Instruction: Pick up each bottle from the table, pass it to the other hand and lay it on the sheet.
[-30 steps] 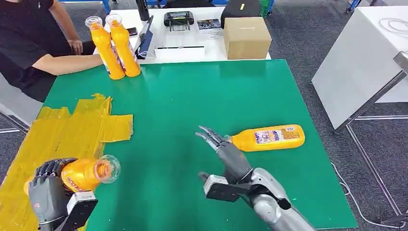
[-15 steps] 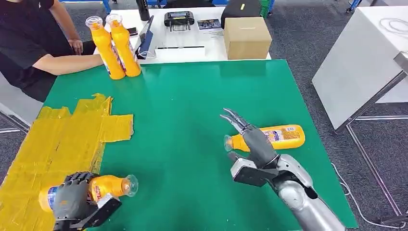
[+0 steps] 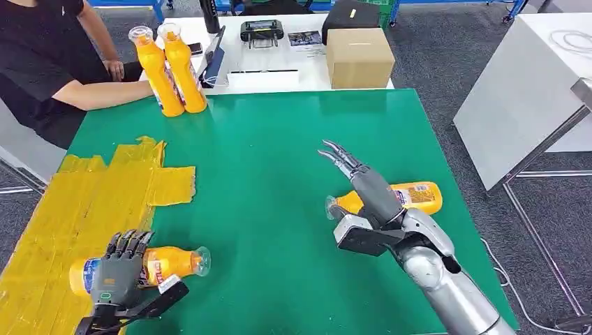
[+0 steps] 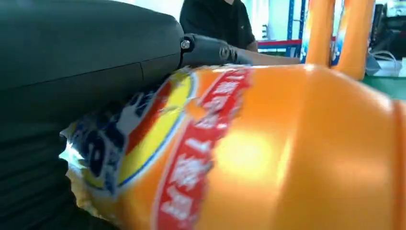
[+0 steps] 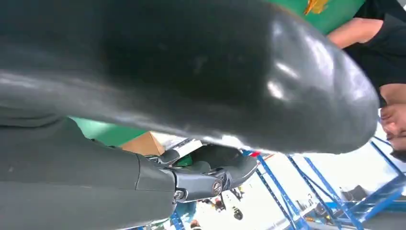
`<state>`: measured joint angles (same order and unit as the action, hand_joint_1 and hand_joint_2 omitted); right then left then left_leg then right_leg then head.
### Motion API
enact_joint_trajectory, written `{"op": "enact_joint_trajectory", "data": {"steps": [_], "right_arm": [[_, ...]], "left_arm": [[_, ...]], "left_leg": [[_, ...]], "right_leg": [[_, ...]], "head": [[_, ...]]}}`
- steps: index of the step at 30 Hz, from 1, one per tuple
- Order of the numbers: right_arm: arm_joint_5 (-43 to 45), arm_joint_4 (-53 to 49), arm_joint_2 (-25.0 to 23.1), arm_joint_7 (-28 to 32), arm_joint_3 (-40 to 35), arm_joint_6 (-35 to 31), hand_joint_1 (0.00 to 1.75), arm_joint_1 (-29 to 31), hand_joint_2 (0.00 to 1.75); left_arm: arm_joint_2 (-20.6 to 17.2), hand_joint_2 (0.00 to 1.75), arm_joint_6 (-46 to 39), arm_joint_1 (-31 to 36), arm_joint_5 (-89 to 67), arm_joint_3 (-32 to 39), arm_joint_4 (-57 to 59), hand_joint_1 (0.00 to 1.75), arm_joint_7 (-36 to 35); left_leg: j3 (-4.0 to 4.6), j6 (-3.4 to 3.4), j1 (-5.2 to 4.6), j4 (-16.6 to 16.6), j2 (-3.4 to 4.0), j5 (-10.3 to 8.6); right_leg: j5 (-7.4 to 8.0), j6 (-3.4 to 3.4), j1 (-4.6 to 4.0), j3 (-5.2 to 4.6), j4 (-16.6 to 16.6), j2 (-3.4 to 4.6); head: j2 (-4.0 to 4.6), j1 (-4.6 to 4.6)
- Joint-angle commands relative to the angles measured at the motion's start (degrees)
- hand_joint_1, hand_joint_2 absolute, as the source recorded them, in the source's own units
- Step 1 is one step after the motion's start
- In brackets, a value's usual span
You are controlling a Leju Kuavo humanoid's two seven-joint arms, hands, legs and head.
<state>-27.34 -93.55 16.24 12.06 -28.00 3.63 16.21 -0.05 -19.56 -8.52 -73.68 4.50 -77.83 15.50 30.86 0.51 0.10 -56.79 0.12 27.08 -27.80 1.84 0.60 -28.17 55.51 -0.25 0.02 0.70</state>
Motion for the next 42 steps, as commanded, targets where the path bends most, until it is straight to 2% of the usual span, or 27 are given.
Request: {"op": "enact_joint_trajectory", "data": {"steps": [1,6,10,14,15,24,27,29,31,33,34,35,38,41,42], "right_arm": [[-0.8,4.6,-0.6,-0.3,-0.7,0.5,0.00,3.6,0.00],[-1.3,5.6,-0.4,-0.5,-0.3,0.7,0.00,4.4,0.00],[-1.3,7.3,-1.1,-0.4,0.0,0.9,0.00,6.0,0.00],[-1.4,7.6,-1.3,-0.3,0.1,1.1,0.00,5.9,0.00],[-1.4,7.3,-1.2,-0.3,0.2,1.1,0.00,5.6,1.75],[-1.4,6.9,-1.1,-0.3,0.4,1.1,0.00,5.2,1.75],[-2.1,5.1,0.1,-0.6,2.0,0.6,0.00,2.5,1.75],[-3.5,3.9,1.4,-0.4,3.3,0.3,0.00,0.0,1.75],[-4.2,3.3,2.7,-0.2,4.2,0.3,0.00,-1.9,1.75],[-6.0,2.6,4.7,-0.3,5.3,0.2,0.00,-3.7,1.75],[-7.2,2.0,7.8,-0.4,5.0,0.9,0.00,-3.9,1.75],[-4.7,1.5,11.5,-0.8,7.1,2.7,0.00,-4.6,1.75],[0.5,2.2,18.8,-1.1,14.3,7.0,0.00,-5.9,1.75],[3.5,4.2,23.7,-0.9,19.4,12.5,0.00,-6.7,1.75],[3.8,4.4,24.0,-0.6,20.2,12.9,0.00,-6.9,1.75]], "left_arm": [[-3.4,0.00,3.9,-0.9,1.6,-4.9,5.2,0.00,-0.1],[-6.0,0.00,7.3,-1.5,3.3,-6.4,5.5,0.00,-1.1],[-10.3,0.00,10.3,-3.1,7.0,-10.5,5.2,0.00,-1.6],[-9.5,0.00,9.1,-3.2,11.0,-10.4,3.0,0.00,-0.6],[-8.8,0.00,8.7,-3.1,12.1,-9.8,2.1,0.00,0.0],[-8.2,0.00,8.6,-3.2,12.7,-9.2,1.1,0.00,0.7],[-2.3,0.00,9.8,-3.4,23.6,-3.3,-5.3,0.00,8.8],[2.7,0.00,17.6,-3.2,40.5,2.1,-12.2,0.00,15.0],[5.7,0.00,23.6,-3.2,50.8,6.3,-17.0,0.00,16.6],[7.8,0.00,29.9,-3.7,59.5,9.8,-21.0,0.00,17.9],[8.3,0.00,32.3,-3.9,62.6,10.7,-21.9,0.00,18.3],[8.7,0.00,34.2,-4.2,64.9,11.7,-22.8,0.00,18.4],[9.5,0.00,37.3,-4.0,69.5,12.4,-23.1,0.00,18.0],[9.4,0.00,39.3,-3.2,74.1,12.0,-22.0,0.00,17.4],[9.2,0.00,39.3,-3.0,74.4,11.8,-21.8,0.00,17.4]], "left_leg": [[0.01,-0.02,0.10,0.1,0.22,-0.07],[-0.04,0.03,0.00,0.0,0.20,-0.04],[-0.05,0.03,-0.05,0.1,0.12,-0.06],[-0.09,0.01,0.00,0.1,0.20,-0.09],[-0.13,0.02,0.00,0.1,0.11,-0.09],[-0.16,0.04,0.01,0.0,0.02,-0.13],[-0.13,0.05,0.01,0.0,-0.04,-0.13],[-0.01,0.04,0.11,0.0,-0.06,-0.15],[0.10,0.06,0.12,-0.1,-0.31,-0.14],[0.17,0.09,0.08,-0.2,-0.42,-0.14],[0.25,0.09,0.05,-0.2,-0.43,-0.13],[0.31,0.10,0.09,-0.2,-0.40,-0.10],[0.35,0.11,-0.04,-0.2,-0.51,-0.11],[0.44,0.14,-0.03,-0.3,-0.64,-0.10],[0.45,0.14,-0.07,-0.3,-0.61,-0.12]], "right_leg": [[0.20,-0.05,-0.11,-0.05,-0.1,0.26],[0.08,-0.03,0.03,0.00,0.0,0.20],[0.06,-0.04,0.07,0.01,0.0,0.06],[0.13,-0.06,0.01,0.03,-0.1,0.15],[0.10,-0.04,0.01,0.12,-0.1,0.06],[0.09,-0.03,0.02,0.18,0.0,-0.02],[0.08,-0.03,0.02,0.19,-0.1,-0.09],[0.15,-0.05,-0.09,0.13,-0.1,-0.09],[0.08,-0.02,-0.10,0.10,-0.1,-0.35],[0.03,0.01,-0.04,-0.01,0.0,-0.47],[0.03,0.01,-0.02,-0.08,0.0,-0.49],[0.03,0.02,-0.05,-0.09,0.0,-0.46],[-0.03,0.03,0.08,-0.16,0.0,-0.55],[-0.03,0.04,0.10,-0.18,0.0,-0.67],[-0.01,0.04,0.14,-0.21,0.0,-0.64]], "head": [[0.00,0.00],[0.00,0.02],[0.00,0.02],[0.00,0.02],[0.00,0.02],[0.00,0.00],[0.00,0.00],[0.00,0.00],[0.00,0.04],[0.00,-0.04],[0.00,0.02],[0.00,-0.04],[0.00,0.04],[0.00,0.00],[0.00,0.00]]}}
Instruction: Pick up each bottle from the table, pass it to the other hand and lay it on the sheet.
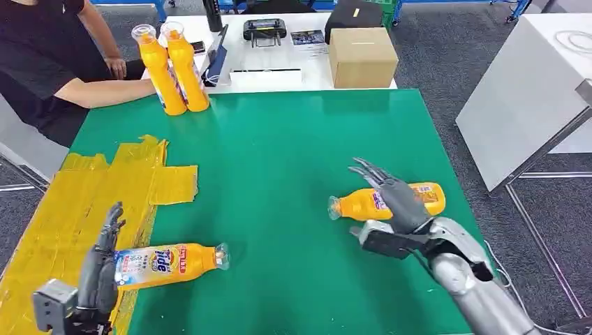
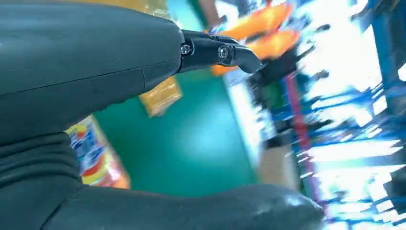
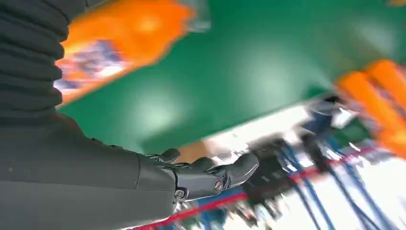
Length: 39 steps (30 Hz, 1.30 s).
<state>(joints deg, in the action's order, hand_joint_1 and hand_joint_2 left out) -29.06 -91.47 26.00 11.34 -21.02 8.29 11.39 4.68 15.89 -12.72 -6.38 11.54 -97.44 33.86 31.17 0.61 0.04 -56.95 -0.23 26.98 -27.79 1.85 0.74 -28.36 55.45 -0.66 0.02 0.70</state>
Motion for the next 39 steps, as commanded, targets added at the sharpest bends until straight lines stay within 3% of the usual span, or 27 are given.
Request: {"op": "enact_joint_trajectory", "data": {"steps": [1,6,15,19,23,31,39], "right_arm": [[5.6,2.3,14.3,0.3,13.6,8.5,0.00,-2.2,1.75],[5.1,1.6,13.3,-0.2,12.7,8.5,0.00,-2.3,1.75],[7.2,9.0,18.8,-1.8,10.2,12.8,0.00,2.5,1.75],[7.0,14.0,19.0,-2.1,4.3,14.5,0.00,7.5,1.75],[7.1,14.8,19.3,-2.2,1.6,14.7,0.00,8.7,1.75],[7.9,18.4,19.1,-2.1,-12.0,15.7,0.00,17.5,1.75],[10.1,19.3,20.1,-3.3,-18.9,19.1,0.00,24.6,1.75]], "left_arm": [[4.5,0.00,3.8,1.3,7.2,4.7,-2.1,0.00,-1.0],[4.3,0.00,3.8,1.3,7.3,4.7,-2.0,0.00,-1.0],[1.9,0.00,3.5,3.5,9.2,1.0,-0.1,0.00,-1.4],[0.7,0.00,3.3,4.9,10.1,-0.5,1.3,0.00,-1.7],[0.4,0.00,3.2,5.3,10.4,-1.0,1.6,0.00,-1.8],[-0.1,0.00,2.7,7.0,10.8,-2.1,3.1,0.00,-1.7],[-0.5,0.00,3.0,8.3,11.3,-2.8,4.3,0.00,-1.7]], "left_leg": [[0.17,0.03,-0.01,-0.1,-0.20,-0.03],[0.07,-0.03,-0.02,0.0,0.09,0.00],[0.10,0.01,0.04,0.0,0.06,-0.01],[0.03,-0.01,0.08,0.1,0.23,-0.05],[0.03,-0.03,0.09,0.1,0.12,-0.05],[0.02,-0.03,0.05,0.1,0.24,-0.02],[0.10,-0.02,0.03,0.0,0.18,-0.05]], "right_leg": [[0.00,0.01,0.00,-0.06,0.0,-0.18],[0.07,-0.05,-0.07,-0.06,-0.1,0.10],[0.06,-0.01,-0.11,-0.10,0.0,0.09],[0.17,-0.03,-0.14,-0.05,-0.1,0.28],[0.16,0.00,-0.13,-0.03,-0.1,0.17],[0.15,0.02,-0.13,-0.07,-0.1,0.28],[0.13,0.04,-0.10,-0.13,0.0,0.21]], "head": [[0.00,0.00],[0.00,0.00],[0.00,0.02],[0.00,0.02],[0.00,0.00],[0.00,0.02],[0.00,0.02]]}}
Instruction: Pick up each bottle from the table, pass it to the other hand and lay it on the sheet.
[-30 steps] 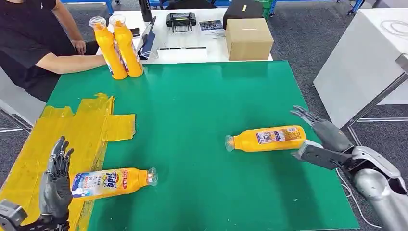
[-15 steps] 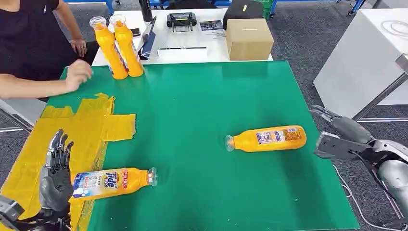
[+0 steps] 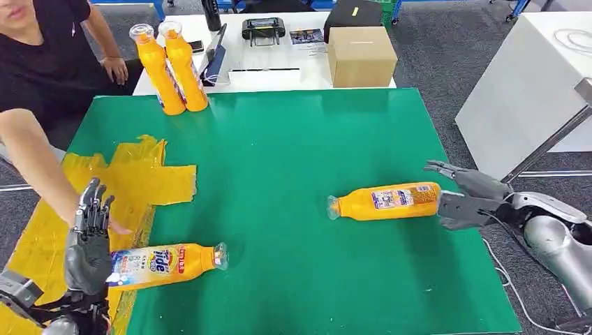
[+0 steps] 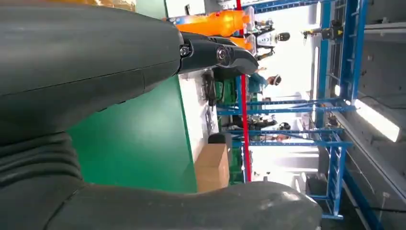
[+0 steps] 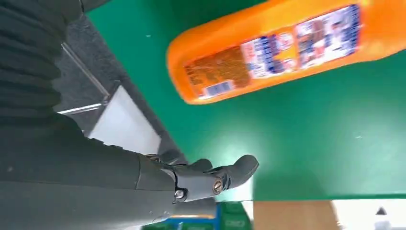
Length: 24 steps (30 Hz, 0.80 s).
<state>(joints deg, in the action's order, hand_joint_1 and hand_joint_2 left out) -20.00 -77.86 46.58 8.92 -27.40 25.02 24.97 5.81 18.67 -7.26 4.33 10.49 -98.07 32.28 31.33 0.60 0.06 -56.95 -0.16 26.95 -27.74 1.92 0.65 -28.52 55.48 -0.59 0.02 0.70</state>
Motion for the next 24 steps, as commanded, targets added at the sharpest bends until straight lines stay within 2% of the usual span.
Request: {"op": "enact_joint_trajectory", "data": {"steps": [1,6,10,24], "right_arm": [[1.0,5.7,-0.5,-0.9,-12.5,2.4,0.00,11.0,1.75],[1.8,6.1,0.0,-0.7,-14.7,2.5,0.00,12.2,1.75],[2.8,8.4,-0.6,-1.7,-20.2,3.5,0.00,17.3,1.75],[2.9,8.6,-0.7,-1.9,-20.3,3.7,0.00,17.8,1.75]], "left_arm": [[-1.6,0.00,0.2,2.9,0.6,-1.7,5.0,0.00,-0.1],[-1.7,0.00,0.3,3.0,0.8,-2.0,5.2,0.00,-0.2],[-2.1,0.00,0.4,3.7,1.5,-2.6,5.9,0.00,-0.4],[-2.1,0.00,0.4,3.7,1.5,-2.6,5.9,0.00,-0.4]], "left_leg": [[-0.11,-0.03,0.05,0.0,0.19,-0.01],[-0.06,-0.02,0.01,0.0,0.06,-0.02],[-0.04,-0.03,0.01,0.0,0.19,-0.01],[-0.05,-0.03,0.04,0.0,0.08,-0.01]], "right_leg": [[0.10,-0.05,-0.04,0.05,-0.1,0.21],[0.05,-0.03,0.01,0.04,0.0,0.07],[0.09,-0.05,0.01,-0.02,0.0,0.23],[0.07,-0.05,-0.04,0.04,-0.1,0.11]], "head": [[0.00,0.02],[0.00,0.00],[0.00,0.04],[0.00,0.02]]}}
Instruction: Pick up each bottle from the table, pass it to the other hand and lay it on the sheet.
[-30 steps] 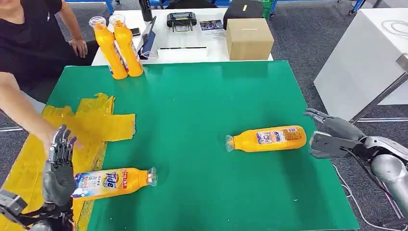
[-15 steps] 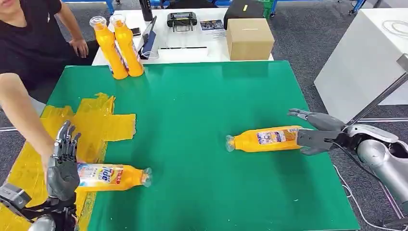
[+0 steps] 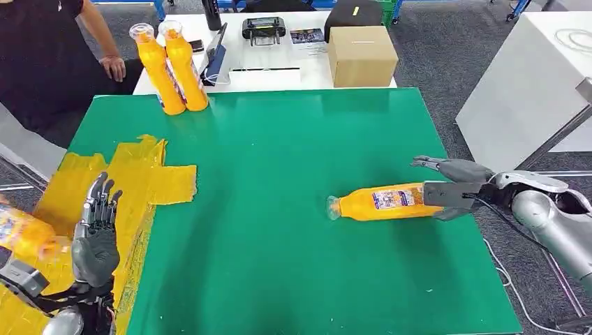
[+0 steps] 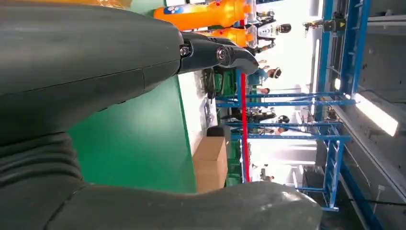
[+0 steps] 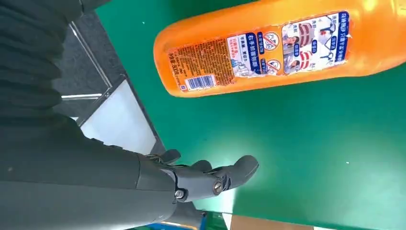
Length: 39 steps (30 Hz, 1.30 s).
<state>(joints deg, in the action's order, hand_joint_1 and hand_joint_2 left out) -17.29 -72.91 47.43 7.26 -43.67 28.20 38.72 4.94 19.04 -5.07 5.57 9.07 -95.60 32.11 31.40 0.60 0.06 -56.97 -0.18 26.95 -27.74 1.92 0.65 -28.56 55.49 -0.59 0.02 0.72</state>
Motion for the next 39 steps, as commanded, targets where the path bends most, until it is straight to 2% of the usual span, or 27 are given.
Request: {"op": "enact_joint_trajectory", "data": {"steps": [1,32,33,34,36,39], "right_arm": [[0.2,3.7,-1.6,-0.2,-4.1,0.5,0.00,4.1,1.75],[0.2,3.7,-1.6,-0.2,-4.1,0.5,0.00,4.1,1.75],[-6.8,25.2,-12.5,-6.3,-5.0,-2.2,0.00,4.8,1.75],[-10.1,37.3,-17.6,-0.4,-6.9,-7.3,0.00,6.7,1.75],[-11.5,45.4,-21.5,3.1,-8.3,-10.2,0.00,8.3,1.75],[-12.0,47.4,-22.7,4.3,-9.0,-10.2,0.00,9.7,1.75]], "left_arm": [[-1.2,0.00,0.1,1.6,0.2,-1.2,3.5,0.00,-0.2],[-1.2,0.00,0.1,1.6,0.2,-1.2,3.5,0.00,-0.2],[-1.5,0.00,4.0,5.8,3.5,-2.8,7.6,0.00,-2.1],[-1.5,0.00,3.2,7.7,3.4,-3.5,9.8,0.00,-2.2],[-1.8,0.00,2.6,8.9,3.5,-4.2,10.9,0.00,-1.9],[-2.1,0.00,2.4,8.7,3.6,-4.5,10.8,0.00,-1.9]], "left_leg": [[-0.07,-0.02,0.01,0.0,0.07,-0.02],[-0.06,-0.02,0.00,0.0,0.06,-0.01],[-0.12,-0.04,0.06,0.0,0.11,0.00],[-0.21,-0.04,0.10,0.1,0.09,-0.04],[-0.50,-0.06,0.24,0.3,0.24,-0.14],[-0.29,-0.05,0.14,0.1,0.24,-0.14]], "right_leg": [[0.06,-0.03,0.00,0.04,0.0,0.09],[0.04,-0.03,0.00,0.03,0.0,0.08],[0.07,-0.06,-0.06,0.09,-0.1,0.14],[0.12,-0.05,-0.09,0.20,-0.2,0.12],[0.33,-0.08,-0.24,0.51,-0.5,0.27],[0.24,-0.06,-0.18,0.23,-0.2,0.28]], "head": [[0.00,0.00],[0.00,0.00],[0.00,0.00],[0.00,0.00],[0.00,0.02],[0.00,-0.02]]}}
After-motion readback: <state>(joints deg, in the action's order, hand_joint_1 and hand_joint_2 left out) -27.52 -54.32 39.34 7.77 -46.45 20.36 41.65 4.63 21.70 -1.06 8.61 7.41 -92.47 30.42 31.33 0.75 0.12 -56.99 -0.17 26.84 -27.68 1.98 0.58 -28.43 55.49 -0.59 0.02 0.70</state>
